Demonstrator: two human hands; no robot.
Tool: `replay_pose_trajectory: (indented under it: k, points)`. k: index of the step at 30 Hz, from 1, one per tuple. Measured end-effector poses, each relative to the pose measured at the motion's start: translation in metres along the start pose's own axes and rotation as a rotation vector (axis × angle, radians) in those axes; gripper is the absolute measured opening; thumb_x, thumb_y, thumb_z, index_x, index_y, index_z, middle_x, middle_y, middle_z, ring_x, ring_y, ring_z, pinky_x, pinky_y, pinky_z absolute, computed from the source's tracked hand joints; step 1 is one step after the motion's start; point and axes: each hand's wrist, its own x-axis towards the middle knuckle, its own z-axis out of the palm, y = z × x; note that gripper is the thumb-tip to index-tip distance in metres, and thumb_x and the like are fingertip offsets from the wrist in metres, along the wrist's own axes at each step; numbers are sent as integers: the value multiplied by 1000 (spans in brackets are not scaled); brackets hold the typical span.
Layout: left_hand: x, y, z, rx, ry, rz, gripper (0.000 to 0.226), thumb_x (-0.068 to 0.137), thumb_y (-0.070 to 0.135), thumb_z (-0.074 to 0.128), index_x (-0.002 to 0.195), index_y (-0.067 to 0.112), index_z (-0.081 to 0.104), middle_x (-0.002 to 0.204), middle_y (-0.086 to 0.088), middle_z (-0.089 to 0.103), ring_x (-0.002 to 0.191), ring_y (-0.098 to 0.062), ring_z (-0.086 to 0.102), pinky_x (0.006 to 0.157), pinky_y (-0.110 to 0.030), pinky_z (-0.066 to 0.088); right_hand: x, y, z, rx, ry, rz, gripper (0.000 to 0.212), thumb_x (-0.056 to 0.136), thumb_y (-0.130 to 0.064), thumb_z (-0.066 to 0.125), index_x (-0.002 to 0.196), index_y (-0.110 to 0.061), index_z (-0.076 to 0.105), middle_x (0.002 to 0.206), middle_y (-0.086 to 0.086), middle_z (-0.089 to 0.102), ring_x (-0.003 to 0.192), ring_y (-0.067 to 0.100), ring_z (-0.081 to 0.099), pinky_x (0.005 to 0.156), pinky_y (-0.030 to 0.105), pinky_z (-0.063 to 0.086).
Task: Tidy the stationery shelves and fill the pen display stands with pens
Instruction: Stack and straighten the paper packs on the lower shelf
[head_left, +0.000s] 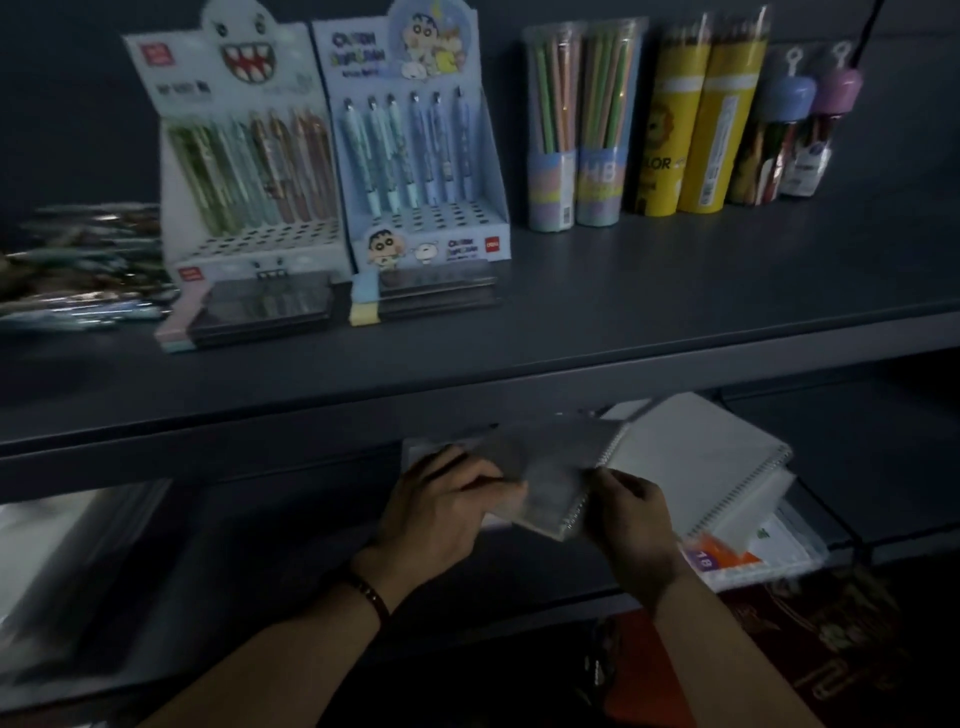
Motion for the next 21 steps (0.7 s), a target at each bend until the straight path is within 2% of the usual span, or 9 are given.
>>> replay_pose_trajectory:
  k: [2,4,7,12,16,18,21]
  points:
    - [-16,-2,-14,19,29,-5,61,85,-7,68,127,36,74,112,13,68,99,-21,61,71,-30,54,-10,2,15,-69,-27,9,32,106,-7,53,77,-1,62,49,-5,59,40,3,53,41,18,45]
    - [-35,-8,-26,39,77,-22,58,89,-5,68,131,35,73,115,12,69,99,-21,60,75,-32,55,-19,4,33,-107,-52,37,30,105,-5,56,75,-9,59,49,-5,58,38,4,52,39,19,44]
    - [-65,-18,-46,80,123,-36,56,93,-6,68,132,34,73,116,9,70,95,-24,58,78,-38,53,-32,12,59,-117,-133,140,16,99,3,58,92,-9,67,58,1,66,43,5,60,40,22,48]
    - [-118,-32,-95,224,90,-63,65,93,-7,60,138,38,67,117,10,68,93,-24,59,74,-41,48,-58,21,113,-156,-243,248,17,99,6,57,108,-2,68,63,2,73,47,9,66,42,22,52]
    - [-174,-45,-145,302,-1,-121,75,87,-2,62,148,40,55,133,14,61,110,-24,61,85,-40,47,-83,44,165,-216,-348,226,26,100,12,52,121,3,66,85,12,79,65,21,76,52,34,60]
    - [-206,-51,-166,367,-18,-155,78,89,0,63,153,43,48,141,14,58,114,-27,60,90,-39,46,-98,56,194,-255,-430,176,27,97,14,53,117,2,68,85,11,79,66,21,76,52,34,60]
    - [-251,-65,-195,407,-48,-232,68,97,12,53,155,46,44,147,10,56,116,-28,59,92,-40,49,-114,74,238,-317,-482,99,26,96,14,57,109,-2,72,81,6,79,63,15,75,50,31,58]
